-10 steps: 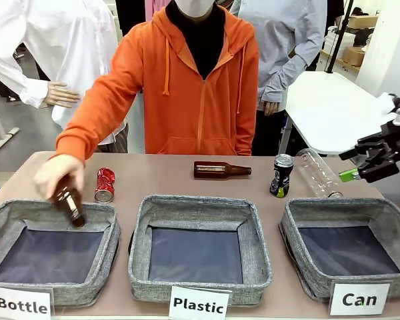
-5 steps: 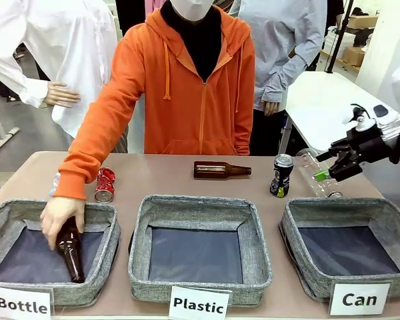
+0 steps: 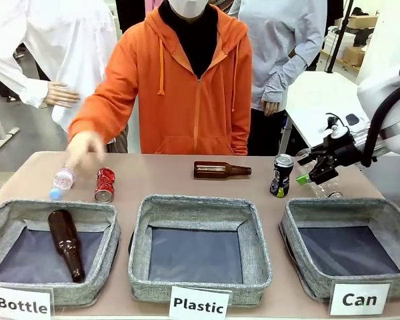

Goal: Sort the can waste into the basket.
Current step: Pick up the can waste from the table and place it in the right Fabric basket.

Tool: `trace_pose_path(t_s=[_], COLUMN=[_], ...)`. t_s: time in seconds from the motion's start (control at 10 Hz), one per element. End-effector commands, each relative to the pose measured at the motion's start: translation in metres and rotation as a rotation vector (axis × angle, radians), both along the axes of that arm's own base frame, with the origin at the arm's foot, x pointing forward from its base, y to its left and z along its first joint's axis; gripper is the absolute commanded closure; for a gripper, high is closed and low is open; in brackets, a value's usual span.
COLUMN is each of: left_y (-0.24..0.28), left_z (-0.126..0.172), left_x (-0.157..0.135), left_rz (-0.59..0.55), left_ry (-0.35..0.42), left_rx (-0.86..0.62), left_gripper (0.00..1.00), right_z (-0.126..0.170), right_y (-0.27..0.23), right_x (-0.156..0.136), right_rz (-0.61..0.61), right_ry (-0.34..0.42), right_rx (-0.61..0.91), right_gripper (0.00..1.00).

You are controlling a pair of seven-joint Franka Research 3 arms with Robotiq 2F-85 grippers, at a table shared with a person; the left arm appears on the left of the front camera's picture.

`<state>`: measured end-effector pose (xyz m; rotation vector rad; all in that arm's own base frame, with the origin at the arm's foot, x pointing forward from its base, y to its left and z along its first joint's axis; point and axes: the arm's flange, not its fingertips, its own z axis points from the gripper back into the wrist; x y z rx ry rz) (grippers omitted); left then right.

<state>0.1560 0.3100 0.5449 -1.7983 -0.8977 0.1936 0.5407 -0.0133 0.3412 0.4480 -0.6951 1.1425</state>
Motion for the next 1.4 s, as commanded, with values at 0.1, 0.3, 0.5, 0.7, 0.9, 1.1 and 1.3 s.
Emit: trace_pose_path(t_s=[0.1, 0.3, 0.5, 0.7, 0.9, 1.1, 1.3], left_y=[-0.070, -0.144, -0.206, -0.252, -0.191, -0.191, -0.191], left_z=[-0.016, -0.043, -0.086, -0.130, -0.080, -0.080, -0.080], left_x=[0.038, 0.078, 0.102, 0.116, 0.124, 0.124, 0.124], left_rz=[-0.119, -0.226, -0.331, -0.355, -0.339, -0.339, -0.339], left_ry=[0.089, 0.188, 0.285, 0.365, 0.312, 0.312, 0.312], left_rx=[0.121, 0.256, 0.311, 0.423, 0.323, 0.323, 0.323], left_gripper=[0.00, 0.00, 0.00, 0.00, 0.00, 0.00, 0.00], right_z=[-0.014, -0.019, -0.025, -0.031, -0.035, -0.040, -0.039], right_y=[0.004, 0.009, 0.014, 0.021, 0.026, 0.028, 0.028], right_x=[0.022, 0.032, 0.035, 0.038, 0.041, 0.042, 0.043], right_rz=[-0.025, -0.029, 0.011, 0.017, 0.035, 0.042, 0.053], right_ry=[-0.012, 0.008, 0.057, 0.070, 0.076, 0.102, 0.136], right_rx=[0.054, 0.072, 0.065, 0.063, 0.093, 0.125, 0.144], right_gripper=[0.00, 0.00, 0.00, 0.00, 0.00, 0.00, 0.39])
